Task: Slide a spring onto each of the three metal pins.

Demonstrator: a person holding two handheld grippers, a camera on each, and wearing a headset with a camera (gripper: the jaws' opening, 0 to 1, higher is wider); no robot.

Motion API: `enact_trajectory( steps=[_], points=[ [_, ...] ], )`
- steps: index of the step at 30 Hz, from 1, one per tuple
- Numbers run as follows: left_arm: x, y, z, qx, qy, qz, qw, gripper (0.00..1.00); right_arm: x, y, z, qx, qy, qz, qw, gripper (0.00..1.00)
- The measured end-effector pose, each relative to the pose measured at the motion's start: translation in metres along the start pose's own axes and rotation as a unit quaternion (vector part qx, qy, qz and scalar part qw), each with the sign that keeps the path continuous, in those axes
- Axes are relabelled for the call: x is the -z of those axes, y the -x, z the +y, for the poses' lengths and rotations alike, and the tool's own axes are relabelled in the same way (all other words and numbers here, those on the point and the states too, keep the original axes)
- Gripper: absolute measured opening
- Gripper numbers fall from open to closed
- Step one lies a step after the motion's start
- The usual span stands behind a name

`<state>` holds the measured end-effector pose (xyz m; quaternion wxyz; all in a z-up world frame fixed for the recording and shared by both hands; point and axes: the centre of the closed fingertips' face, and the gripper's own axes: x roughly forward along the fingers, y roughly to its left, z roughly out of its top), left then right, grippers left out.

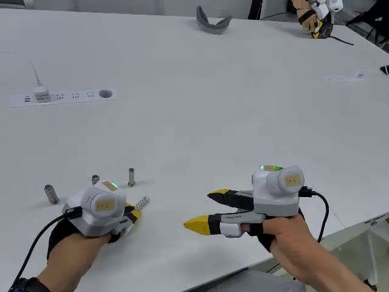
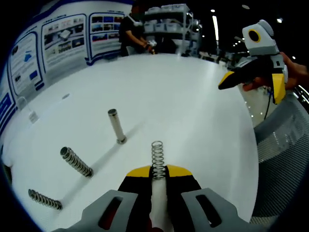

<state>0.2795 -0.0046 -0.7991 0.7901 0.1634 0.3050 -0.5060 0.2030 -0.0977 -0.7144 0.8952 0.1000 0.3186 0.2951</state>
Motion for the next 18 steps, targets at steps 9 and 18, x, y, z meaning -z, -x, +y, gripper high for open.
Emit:
enact_trajectory(
  steps=[9, 18],
  points=[
    [0.008, 0.019, 0.003, -0.009, 0.015, -0.003, 0.9998, 0.10, -0.004, -0.009, 0.010, -0.021, 0.004, 0.005, 0.9998, 0.69],
    [0.007, 0.038, 0.013, -0.022, 0.032, -0.014, 0.9992, 0.10, -0.005, -0.017, 0.019, -0.040, 0.008, 0.014, 0.9991, 0.69]
  ],
)
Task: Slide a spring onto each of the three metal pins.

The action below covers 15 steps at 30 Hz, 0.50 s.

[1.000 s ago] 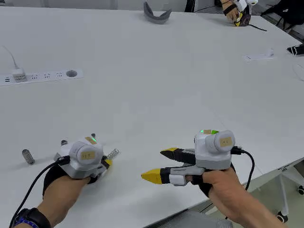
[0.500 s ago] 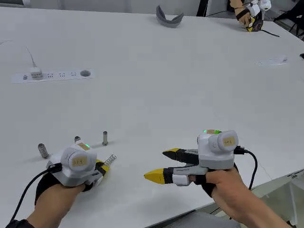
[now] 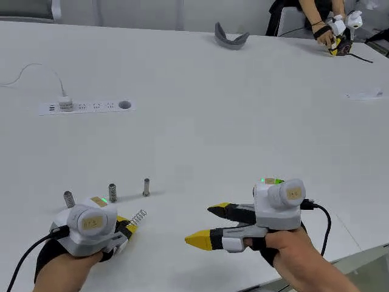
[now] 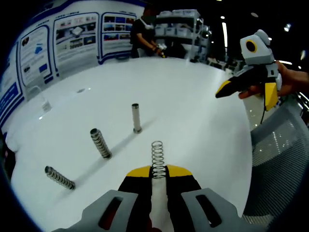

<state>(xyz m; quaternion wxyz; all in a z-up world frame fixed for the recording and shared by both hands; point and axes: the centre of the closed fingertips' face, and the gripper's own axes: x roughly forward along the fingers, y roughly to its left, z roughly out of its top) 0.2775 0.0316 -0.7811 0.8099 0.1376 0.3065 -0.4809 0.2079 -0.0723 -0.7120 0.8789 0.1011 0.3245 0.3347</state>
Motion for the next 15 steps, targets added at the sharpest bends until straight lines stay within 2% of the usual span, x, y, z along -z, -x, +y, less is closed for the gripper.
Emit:
enact_trajectory(
  steps=[7, 15],
  points=[
    [-0.006, 0.015, 0.001, -0.004, 0.004, -0.011, 0.9999, 0.10, -0.003, -0.009, 0.007, -0.016, 0.004, 0.006, 0.9998, 0.69],
    [-0.022, 0.032, -0.001, -0.004, 0.003, -0.032, 0.9995, 0.10, -0.009, -0.020, 0.018, -0.038, 0.010, 0.009, 0.9992, 0.68]
  ],
)
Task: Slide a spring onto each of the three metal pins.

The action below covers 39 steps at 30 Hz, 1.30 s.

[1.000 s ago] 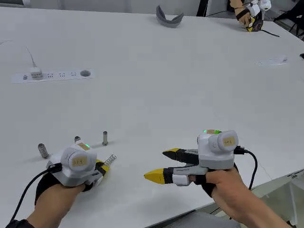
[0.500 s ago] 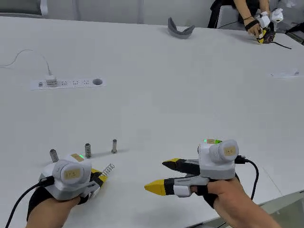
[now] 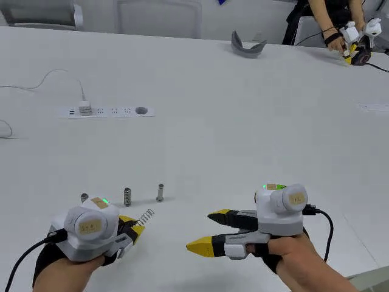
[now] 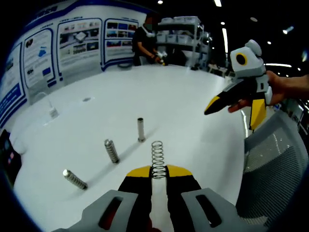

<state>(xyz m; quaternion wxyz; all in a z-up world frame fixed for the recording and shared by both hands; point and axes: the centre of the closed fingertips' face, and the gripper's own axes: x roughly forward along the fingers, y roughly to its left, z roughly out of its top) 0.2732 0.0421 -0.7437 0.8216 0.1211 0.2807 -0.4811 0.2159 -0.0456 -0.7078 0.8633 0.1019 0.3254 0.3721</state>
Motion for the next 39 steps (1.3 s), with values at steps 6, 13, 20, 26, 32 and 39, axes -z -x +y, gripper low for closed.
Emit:
enact_trajectory(
  steps=[6, 13, 20, 26, 32, 39],
  points=[
    [-0.009, 0.011, -0.001, 0.001, -0.002, -0.015, 0.9999, 0.10, -0.006, -0.008, 0.005, -0.016, 0.002, 0.000, 0.9999, 0.66],
    [-0.008, 0.023, -0.003, -0.003, -0.003, -0.017, 0.9998, 0.10, -0.012, -0.016, 0.011, -0.031, 0.003, -0.002, 0.9995, 0.65],
    [-0.008, 0.036, -0.006, -0.008, -0.001, -0.019, 0.9998, 0.10, -0.020, -0.024, 0.018, -0.052, 0.005, -0.004, 0.9986, 0.62],
    [-0.006, 0.043, -0.008, -0.011, 0.004, -0.020, 0.9997, 0.10, -0.024, -0.034, 0.026, -0.073, -0.002, -0.004, 0.9973, 0.58],
    [-0.003, 0.048, -0.014, -0.012, 0.005, -0.018, 0.9997, 0.10, -0.030, -0.045, 0.037, -0.109, -0.008, -0.011, 0.9940, 0.45],
    [-0.004, 0.052, -0.023, -0.008, 0.004, -0.017, 0.9998, 0.10, -0.032, -0.060, 0.045, -0.136, -0.036, -0.002, 0.9900, 0.43]
  ],
)
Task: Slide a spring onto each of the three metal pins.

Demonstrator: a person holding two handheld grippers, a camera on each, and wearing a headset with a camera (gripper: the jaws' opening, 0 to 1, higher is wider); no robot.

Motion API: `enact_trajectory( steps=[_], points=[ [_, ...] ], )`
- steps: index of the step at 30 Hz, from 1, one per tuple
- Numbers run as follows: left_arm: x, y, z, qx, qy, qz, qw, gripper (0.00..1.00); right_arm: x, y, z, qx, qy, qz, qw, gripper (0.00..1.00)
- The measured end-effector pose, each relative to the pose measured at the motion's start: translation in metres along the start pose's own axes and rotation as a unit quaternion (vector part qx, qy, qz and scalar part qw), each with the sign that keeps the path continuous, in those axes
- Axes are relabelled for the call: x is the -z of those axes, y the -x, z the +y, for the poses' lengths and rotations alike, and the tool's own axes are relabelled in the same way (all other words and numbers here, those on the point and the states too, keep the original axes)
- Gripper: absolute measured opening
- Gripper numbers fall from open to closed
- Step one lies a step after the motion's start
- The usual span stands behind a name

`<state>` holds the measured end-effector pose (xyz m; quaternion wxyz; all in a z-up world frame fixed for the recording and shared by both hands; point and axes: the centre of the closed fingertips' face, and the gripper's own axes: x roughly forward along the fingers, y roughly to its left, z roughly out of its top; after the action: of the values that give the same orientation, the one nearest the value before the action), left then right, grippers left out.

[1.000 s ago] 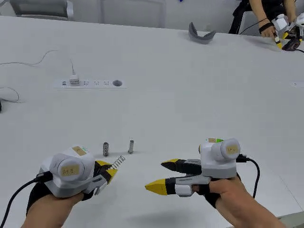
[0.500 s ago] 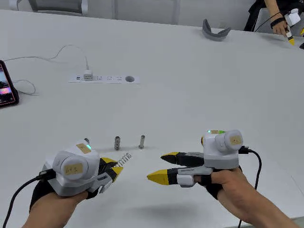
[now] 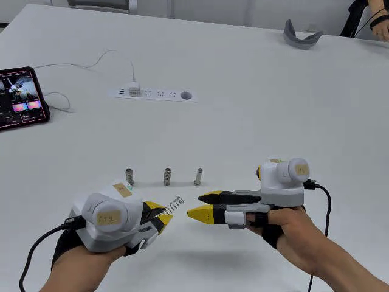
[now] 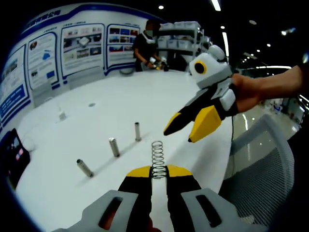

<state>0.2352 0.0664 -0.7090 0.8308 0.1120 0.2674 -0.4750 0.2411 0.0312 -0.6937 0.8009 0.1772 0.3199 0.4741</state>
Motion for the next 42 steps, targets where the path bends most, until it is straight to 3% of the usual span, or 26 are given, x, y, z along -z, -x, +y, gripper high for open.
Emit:
enact_trajectory(
  steps=[15, 22, 27, 31, 42],
  points=[
    [-0.001, 0.000, -0.006, 0.000, -0.001, -0.003, 1.0000, 0.10, 0.000, -0.021, 0.008, -0.060, -0.065, -0.004, 0.9961, 0.29],
    [0.002, -0.001, -0.008, 0.010, -0.010, 0.007, 0.9999, 0.10, -0.001, -0.022, 0.007, -0.057, -0.079, -0.015, 0.9952, 0.27],
    [-0.004, -0.001, -0.006, 0.015, -0.018, 0.004, 0.9997, 0.10, -0.007, -0.018, 0.005, -0.059, -0.093, -0.030, 0.9935, 0.25],
    [-0.009, -0.002, -0.006, 0.013, -0.020, -0.002, 0.9997, 0.10, -0.013, -0.016, 0.004, -0.053, -0.084, -0.037, 0.9944, 0.24],
    [-0.013, -0.005, -0.010, 0.016, -0.017, -0.007, 0.9997, 0.10, -0.011, -0.010, 0.004, -0.051, -0.085, -0.036, 0.9944, 0.21]
  ],
)
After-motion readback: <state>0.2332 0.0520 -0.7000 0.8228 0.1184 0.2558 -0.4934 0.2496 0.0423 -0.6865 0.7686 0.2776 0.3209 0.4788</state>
